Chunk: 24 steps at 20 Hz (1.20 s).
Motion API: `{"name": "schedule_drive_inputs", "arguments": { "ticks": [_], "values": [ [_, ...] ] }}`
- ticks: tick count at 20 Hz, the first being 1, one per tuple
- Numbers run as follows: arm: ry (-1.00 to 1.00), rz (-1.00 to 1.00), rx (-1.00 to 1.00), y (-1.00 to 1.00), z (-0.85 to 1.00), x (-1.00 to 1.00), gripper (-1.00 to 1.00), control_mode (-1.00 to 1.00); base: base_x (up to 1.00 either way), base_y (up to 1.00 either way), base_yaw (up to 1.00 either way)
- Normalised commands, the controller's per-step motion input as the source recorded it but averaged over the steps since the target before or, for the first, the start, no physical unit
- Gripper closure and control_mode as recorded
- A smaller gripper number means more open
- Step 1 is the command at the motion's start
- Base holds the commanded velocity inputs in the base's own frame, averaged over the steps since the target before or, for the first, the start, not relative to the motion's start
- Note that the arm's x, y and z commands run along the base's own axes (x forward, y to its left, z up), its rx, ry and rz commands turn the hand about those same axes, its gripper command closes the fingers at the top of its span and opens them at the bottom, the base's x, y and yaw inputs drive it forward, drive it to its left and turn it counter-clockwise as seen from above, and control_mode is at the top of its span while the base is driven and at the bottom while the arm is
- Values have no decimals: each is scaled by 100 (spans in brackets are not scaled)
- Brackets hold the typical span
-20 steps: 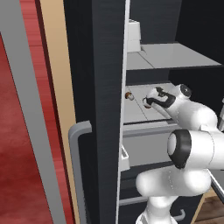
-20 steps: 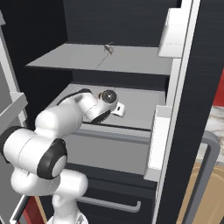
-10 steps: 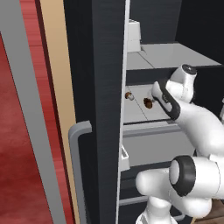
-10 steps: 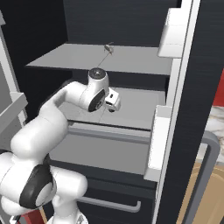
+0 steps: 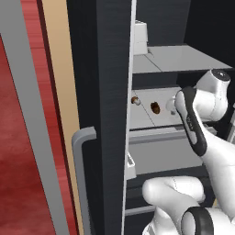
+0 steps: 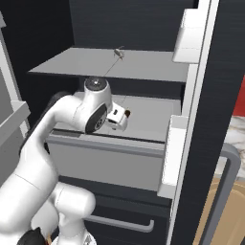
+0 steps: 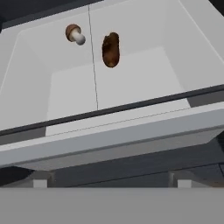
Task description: Transport the chicken drumstick and sweet potato to the fridge. Place the chicken drumstick on the rack containing meat and place the sweet potato on the rack containing the vegetable, ensuring meats and vegetables are on different racks.
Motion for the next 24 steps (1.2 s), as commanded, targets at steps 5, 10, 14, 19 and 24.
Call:
{"name": "schedule_drive_inputs", "arguments": {
  "ticks": [5,10,14,19,24],
  "values": [
    [-1,0,-6,7,44,-98,-100,-100,0,0,0],
    [-5,0,-5,11,53,-93,-100,-100,0,0,0],
    [-22,0,0,20,46,-80,-100,-100,0,0,0],
    [-18,0,0,19,45,-60,-100,-100,0,0,0],
    [-2,0,-1,26,48,-27,-100,-100,0,0,0]
  ]
}}
